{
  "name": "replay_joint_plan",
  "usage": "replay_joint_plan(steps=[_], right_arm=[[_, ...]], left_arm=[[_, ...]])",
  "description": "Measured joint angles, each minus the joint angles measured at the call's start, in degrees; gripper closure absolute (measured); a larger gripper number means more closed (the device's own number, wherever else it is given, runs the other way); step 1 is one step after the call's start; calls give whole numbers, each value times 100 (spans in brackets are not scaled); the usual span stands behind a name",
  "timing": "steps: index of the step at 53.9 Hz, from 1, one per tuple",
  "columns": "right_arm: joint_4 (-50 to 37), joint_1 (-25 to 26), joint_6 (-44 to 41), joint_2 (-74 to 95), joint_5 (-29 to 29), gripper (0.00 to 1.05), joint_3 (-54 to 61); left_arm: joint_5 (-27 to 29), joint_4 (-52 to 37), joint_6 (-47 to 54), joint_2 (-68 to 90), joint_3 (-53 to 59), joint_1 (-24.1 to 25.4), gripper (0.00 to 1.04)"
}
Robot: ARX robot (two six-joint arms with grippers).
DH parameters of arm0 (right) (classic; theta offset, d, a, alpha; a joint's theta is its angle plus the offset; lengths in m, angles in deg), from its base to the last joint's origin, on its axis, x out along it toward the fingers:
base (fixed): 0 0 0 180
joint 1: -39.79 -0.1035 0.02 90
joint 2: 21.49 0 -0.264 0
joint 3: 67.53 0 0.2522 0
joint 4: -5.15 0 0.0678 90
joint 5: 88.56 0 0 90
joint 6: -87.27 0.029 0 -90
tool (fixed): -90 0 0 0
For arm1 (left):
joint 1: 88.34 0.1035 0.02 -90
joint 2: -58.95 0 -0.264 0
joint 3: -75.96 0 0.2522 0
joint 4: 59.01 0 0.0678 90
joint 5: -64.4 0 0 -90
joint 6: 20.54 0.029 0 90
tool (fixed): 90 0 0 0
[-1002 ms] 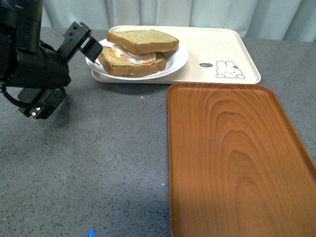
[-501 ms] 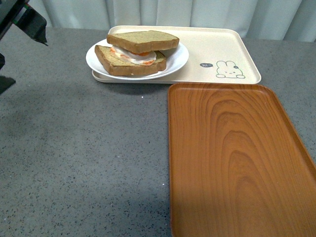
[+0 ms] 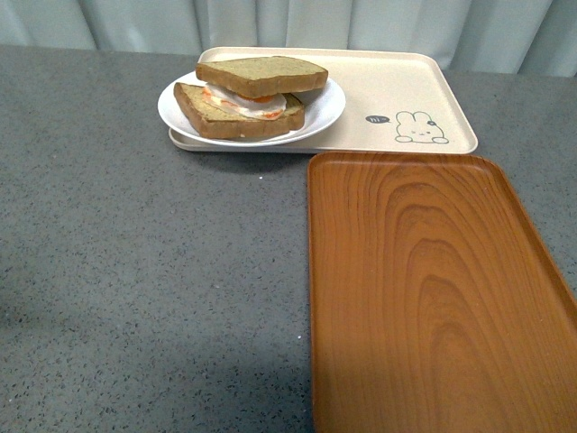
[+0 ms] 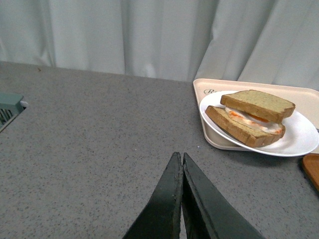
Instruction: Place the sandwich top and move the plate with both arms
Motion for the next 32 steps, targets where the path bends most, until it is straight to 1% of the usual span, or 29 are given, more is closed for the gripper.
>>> replay_joint_plan(steps=[7, 32], right_arm=[[0, 0, 0, 0, 2, 9, 0], [0, 0, 0, 0, 2, 9, 0]], left_arm=[[0, 448, 28, -863, 103, 0, 101], [0, 2039, 79, -2651, 192, 0, 101]])
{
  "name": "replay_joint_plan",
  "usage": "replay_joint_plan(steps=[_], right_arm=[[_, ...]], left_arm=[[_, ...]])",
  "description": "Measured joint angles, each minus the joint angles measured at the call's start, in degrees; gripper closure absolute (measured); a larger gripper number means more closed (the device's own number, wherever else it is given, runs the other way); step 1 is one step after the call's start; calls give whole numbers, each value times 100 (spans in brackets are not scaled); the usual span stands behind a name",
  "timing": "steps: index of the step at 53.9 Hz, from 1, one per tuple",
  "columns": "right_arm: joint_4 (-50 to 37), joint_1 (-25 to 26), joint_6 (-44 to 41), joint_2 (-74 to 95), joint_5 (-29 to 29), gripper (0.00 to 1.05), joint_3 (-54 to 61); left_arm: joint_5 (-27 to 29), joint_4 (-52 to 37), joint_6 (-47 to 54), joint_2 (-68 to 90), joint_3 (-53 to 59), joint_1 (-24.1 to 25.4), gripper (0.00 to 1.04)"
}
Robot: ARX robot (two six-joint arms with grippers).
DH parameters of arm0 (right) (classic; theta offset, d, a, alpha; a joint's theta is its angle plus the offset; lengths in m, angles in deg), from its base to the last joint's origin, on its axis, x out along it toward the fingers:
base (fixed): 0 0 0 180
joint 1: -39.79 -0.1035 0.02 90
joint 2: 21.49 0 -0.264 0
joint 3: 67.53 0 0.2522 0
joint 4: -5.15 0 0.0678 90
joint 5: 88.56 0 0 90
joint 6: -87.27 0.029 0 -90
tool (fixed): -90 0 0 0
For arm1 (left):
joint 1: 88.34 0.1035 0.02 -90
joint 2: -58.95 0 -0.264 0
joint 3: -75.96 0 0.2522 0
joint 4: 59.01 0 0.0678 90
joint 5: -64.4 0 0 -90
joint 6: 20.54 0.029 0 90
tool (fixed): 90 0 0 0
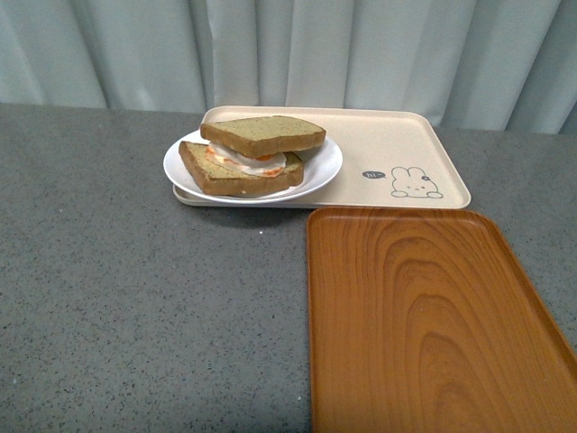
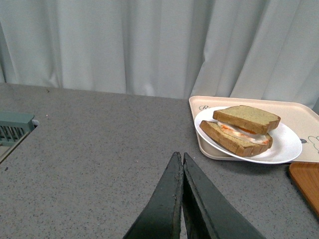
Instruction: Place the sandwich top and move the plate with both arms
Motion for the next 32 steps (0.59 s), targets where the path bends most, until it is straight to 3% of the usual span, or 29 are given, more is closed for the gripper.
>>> replay_joint_plan(steps=[32], right_arm=[[0, 0, 0, 0, 0, 9, 0]], left_arm=[[0, 1521, 9, -1591, 2, 0, 101]])
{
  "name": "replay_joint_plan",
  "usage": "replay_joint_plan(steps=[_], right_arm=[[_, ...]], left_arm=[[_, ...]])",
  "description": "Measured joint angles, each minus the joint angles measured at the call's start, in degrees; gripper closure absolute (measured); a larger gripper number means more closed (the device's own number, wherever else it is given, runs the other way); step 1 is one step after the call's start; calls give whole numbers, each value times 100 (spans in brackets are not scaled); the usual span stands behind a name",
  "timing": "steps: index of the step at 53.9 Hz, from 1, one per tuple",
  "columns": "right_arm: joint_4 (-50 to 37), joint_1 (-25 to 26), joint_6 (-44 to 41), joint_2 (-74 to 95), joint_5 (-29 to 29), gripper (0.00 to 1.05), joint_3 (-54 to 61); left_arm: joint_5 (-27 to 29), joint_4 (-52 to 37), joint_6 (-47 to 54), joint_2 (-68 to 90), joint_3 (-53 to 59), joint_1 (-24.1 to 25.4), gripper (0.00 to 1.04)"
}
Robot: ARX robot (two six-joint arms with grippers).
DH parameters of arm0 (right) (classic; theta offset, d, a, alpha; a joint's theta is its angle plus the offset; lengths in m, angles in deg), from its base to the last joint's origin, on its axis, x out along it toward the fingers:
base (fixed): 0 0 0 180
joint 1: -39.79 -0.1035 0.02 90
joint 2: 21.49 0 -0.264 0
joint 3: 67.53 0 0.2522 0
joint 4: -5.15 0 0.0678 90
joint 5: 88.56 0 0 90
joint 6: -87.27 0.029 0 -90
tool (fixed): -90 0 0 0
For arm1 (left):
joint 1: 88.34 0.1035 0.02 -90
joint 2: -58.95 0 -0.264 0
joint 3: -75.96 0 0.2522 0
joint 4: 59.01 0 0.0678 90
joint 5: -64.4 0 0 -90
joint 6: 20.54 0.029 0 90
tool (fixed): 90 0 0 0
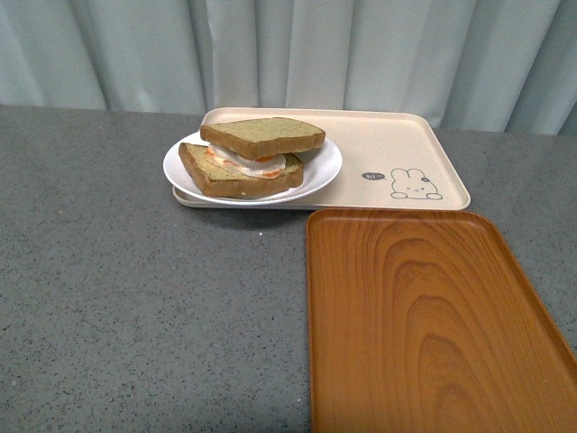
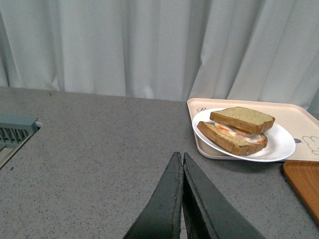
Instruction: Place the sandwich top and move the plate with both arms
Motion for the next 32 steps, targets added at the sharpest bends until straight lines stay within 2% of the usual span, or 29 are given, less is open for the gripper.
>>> replay_joint_plan(steps=[18, 24, 32], right_arm=[[0, 0, 0, 0, 0, 9, 0], [0, 0, 0, 0, -2, 9, 0], [0, 0, 0, 0, 0, 9, 0]], left_arm=[[0, 669, 2, -667, -2, 0, 101], [2, 1567, 2, -1401, -2, 0, 101], [0, 1644, 2, -1600, -2, 0, 101]])
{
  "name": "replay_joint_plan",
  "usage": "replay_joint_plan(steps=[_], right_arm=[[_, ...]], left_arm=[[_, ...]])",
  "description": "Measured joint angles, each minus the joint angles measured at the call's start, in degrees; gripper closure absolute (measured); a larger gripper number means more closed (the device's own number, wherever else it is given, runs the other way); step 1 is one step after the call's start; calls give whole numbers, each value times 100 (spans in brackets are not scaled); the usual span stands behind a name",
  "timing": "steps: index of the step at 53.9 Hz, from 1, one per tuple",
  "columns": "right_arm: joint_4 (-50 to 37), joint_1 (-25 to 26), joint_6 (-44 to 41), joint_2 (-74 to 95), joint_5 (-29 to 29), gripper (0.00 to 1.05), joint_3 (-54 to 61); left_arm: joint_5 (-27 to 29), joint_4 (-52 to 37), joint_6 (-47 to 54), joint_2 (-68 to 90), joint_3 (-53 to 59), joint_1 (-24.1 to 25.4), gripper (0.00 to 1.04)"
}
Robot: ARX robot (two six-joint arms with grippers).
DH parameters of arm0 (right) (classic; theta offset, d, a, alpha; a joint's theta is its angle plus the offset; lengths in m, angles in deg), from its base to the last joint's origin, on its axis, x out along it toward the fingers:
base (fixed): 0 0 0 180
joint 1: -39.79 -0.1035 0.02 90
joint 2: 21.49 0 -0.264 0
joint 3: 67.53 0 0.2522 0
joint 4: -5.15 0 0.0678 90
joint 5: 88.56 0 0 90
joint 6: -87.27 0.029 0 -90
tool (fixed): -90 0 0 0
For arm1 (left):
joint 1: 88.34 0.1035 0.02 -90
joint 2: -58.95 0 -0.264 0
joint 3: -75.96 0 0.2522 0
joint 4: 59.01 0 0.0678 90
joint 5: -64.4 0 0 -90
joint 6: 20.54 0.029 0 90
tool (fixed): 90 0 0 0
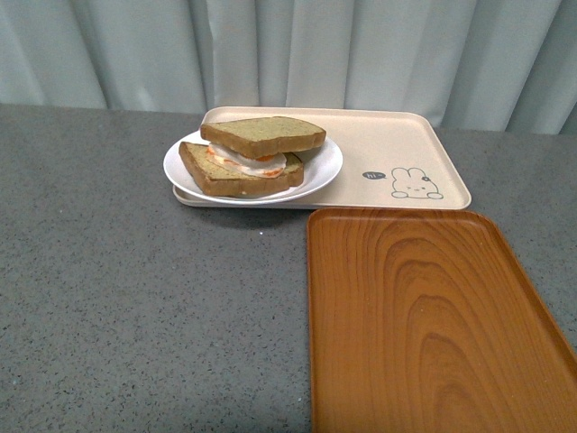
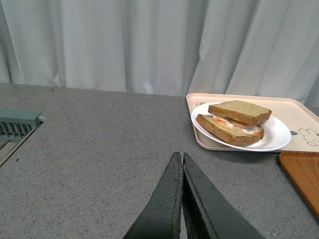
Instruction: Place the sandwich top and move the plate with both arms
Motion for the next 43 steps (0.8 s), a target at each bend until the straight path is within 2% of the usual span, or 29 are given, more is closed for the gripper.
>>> replay_joint_plan(steps=[29, 43], right_arm=[[0, 0, 0, 0, 0, 9, 0], [0, 0, 0, 0, 0, 9, 0]], left_arm=[[0, 9, -2, -7, 0, 0, 100], [0, 9, 0, -7, 0, 0, 43]])
